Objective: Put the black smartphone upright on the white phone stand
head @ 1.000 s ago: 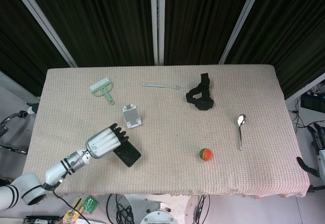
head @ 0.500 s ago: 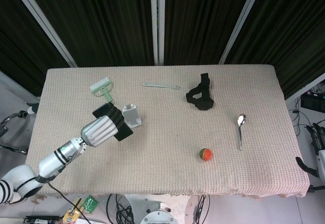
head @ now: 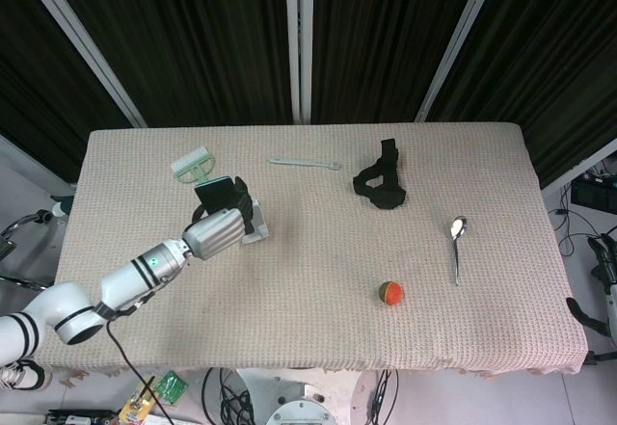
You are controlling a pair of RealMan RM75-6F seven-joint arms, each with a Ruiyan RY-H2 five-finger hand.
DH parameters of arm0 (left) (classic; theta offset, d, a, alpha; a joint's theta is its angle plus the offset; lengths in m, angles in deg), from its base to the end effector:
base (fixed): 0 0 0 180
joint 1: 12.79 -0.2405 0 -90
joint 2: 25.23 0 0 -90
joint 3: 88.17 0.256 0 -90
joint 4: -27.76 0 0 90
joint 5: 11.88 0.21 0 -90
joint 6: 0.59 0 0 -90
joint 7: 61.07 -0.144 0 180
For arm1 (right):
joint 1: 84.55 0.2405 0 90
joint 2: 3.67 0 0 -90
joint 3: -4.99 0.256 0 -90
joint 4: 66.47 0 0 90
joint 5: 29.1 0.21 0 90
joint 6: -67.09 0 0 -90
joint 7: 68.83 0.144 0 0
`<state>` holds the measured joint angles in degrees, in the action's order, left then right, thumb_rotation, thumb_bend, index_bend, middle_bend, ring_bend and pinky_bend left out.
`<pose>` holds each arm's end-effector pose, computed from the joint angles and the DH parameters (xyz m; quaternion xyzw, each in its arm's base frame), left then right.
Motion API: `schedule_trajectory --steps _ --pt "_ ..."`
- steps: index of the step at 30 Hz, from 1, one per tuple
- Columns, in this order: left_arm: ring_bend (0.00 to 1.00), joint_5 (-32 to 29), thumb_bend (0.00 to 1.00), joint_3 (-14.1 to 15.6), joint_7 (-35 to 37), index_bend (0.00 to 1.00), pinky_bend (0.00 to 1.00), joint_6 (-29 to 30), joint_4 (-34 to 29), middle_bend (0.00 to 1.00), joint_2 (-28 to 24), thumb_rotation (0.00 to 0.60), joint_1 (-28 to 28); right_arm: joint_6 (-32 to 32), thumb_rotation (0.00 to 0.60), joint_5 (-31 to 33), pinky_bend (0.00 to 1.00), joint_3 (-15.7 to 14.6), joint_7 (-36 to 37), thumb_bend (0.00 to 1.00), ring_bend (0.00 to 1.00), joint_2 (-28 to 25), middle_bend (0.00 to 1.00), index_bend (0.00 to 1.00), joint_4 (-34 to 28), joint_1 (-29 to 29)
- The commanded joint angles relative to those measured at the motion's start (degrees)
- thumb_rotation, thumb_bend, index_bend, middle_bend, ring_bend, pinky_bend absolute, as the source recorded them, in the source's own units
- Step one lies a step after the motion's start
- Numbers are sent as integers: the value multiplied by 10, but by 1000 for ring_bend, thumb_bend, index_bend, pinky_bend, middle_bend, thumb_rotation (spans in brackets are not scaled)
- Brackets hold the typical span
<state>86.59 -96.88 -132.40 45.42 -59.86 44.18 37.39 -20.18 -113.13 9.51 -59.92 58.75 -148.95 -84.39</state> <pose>-0.1037 0.3560 0.0570 -0.7973 0.3880 -0.1190 0.4468 -0.3579 -0.1604 0.2008 0.5571 -0.3802 0.3701 0.6388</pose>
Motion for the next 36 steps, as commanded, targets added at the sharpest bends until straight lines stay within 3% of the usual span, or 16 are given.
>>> schedule_trajectory --steps 1,7,23,36 --pt "385 -23 299 -12 -24 483 297 -24 -10 476 9 600 16 2 600 2 0 0 1 147 0 0 0 0 2 0" --pt "386 -60 299 -19 -42 482 297 -38 8 479 41 600 32 4 600 7 0 1 8 146 0 4 0 0 11 -1" --pt "385 -37 308 19 -30 476 298 -33 72 470 86 600 59 5 600 9 0 3 23 147 0 3 0 0 23 -3" --pt "385 -55 308 22 -14 476 298 -14 110 470 114 600 61 7 600 13 0 5 24 146 0 -1 0 0 21 -4"
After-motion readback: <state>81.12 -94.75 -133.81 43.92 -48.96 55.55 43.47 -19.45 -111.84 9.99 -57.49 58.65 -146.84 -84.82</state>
